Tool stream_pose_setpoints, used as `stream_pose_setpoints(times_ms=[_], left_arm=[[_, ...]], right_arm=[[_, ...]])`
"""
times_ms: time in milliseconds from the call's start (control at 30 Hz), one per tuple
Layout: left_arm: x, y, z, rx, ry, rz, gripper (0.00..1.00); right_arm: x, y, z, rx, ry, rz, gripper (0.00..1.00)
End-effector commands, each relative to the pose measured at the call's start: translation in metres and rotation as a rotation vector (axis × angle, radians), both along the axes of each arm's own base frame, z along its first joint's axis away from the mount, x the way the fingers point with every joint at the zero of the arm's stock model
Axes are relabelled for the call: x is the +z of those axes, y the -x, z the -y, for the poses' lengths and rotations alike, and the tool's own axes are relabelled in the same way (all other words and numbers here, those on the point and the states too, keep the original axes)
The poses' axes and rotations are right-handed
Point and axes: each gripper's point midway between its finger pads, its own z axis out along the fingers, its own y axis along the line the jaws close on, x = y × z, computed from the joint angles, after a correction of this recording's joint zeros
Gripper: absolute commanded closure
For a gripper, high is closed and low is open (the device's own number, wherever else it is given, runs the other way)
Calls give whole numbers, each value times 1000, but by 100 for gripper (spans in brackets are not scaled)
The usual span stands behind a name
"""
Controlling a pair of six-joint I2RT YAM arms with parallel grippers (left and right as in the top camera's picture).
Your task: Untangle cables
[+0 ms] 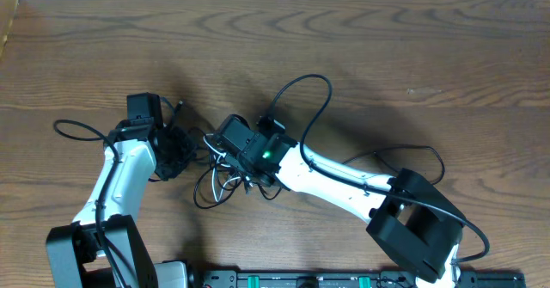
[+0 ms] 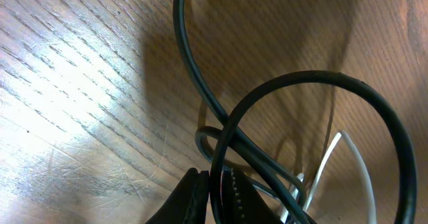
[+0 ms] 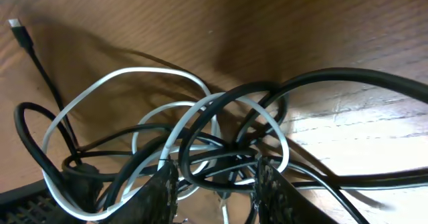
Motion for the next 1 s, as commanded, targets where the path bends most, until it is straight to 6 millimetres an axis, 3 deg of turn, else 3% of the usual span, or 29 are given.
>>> stream_pose_setpoints(times_ms=[0, 400, 767, 833, 933, 967], left_arm=[[-3, 2, -1, -13, -12, -8, 86], [-3, 2, -1, -13, -12, -8, 86], [-3, 2, -1, -13, -12, -8, 86], [-3, 2, -1, -13, -12, -8, 85], [-3, 2, -1, -13, -12, -8, 85], [-3, 2, -1, -13, -12, -8, 85]], right_arm=[[-2, -2, 4, -27, 19, 26, 66], [-2, -4, 1, -32, 25, 57, 68], [-50, -6, -2, -32, 78, 41, 68], [-59, -6, 1, -34, 97, 29, 76], [-58, -9, 8, -26, 118, 28, 99], [-55, -11, 9, -4, 120, 40, 99]])
